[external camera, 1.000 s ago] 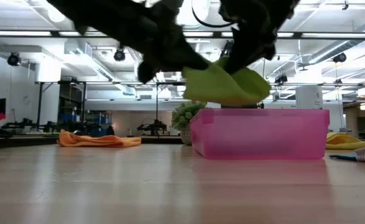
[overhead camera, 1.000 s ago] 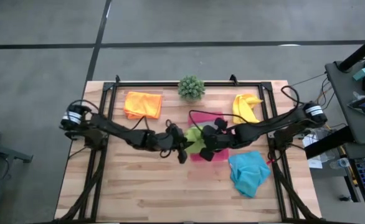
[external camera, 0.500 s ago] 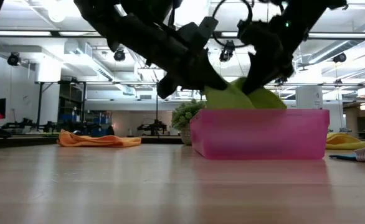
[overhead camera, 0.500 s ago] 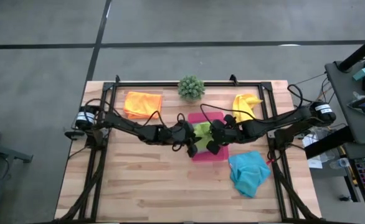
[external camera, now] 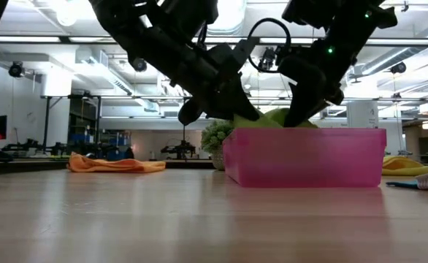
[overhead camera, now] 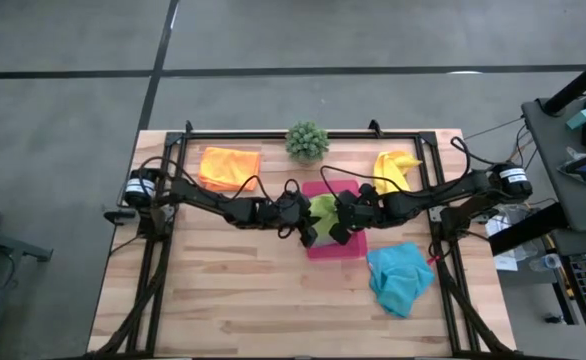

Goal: Fold microfiber towels
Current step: Put the green towel into the red bin, then fold the orange towel

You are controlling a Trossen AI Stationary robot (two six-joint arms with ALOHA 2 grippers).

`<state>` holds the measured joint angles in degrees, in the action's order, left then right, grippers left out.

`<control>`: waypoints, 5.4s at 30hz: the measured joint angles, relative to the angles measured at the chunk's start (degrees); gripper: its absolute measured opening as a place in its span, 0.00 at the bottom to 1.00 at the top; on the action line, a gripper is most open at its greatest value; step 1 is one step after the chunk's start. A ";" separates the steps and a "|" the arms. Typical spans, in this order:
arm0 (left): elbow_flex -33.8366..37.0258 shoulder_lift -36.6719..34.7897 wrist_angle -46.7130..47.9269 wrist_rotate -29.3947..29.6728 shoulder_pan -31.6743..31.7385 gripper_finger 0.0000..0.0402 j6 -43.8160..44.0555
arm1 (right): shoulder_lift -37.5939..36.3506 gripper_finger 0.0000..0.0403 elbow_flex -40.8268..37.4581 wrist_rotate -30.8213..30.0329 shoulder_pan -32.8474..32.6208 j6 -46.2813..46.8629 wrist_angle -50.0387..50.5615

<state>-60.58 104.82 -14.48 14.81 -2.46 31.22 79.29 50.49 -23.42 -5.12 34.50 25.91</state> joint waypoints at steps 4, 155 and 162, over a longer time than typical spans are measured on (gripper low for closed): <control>0.04 0.17 0.09 -0.10 -0.02 0.09 0.06 | 0.00 0.03 -0.04 0.00 0.15 0.15 0.07; 17.72 -23.38 37.84 3.15 27.51 0.02 -57.46 | -1.09 0.02 2.74 3.85 0.49 -14.12 -16.70; 15.65 -36.22 37.81 3.62 24.23 0.00 -52.64 | -1.09 0.02 2.74 3.79 0.50 -15.08 -18.12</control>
<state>-44.93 68.60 23.33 18.43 21.77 -21.42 78.20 53.23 -19.63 -4.62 19.42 7.79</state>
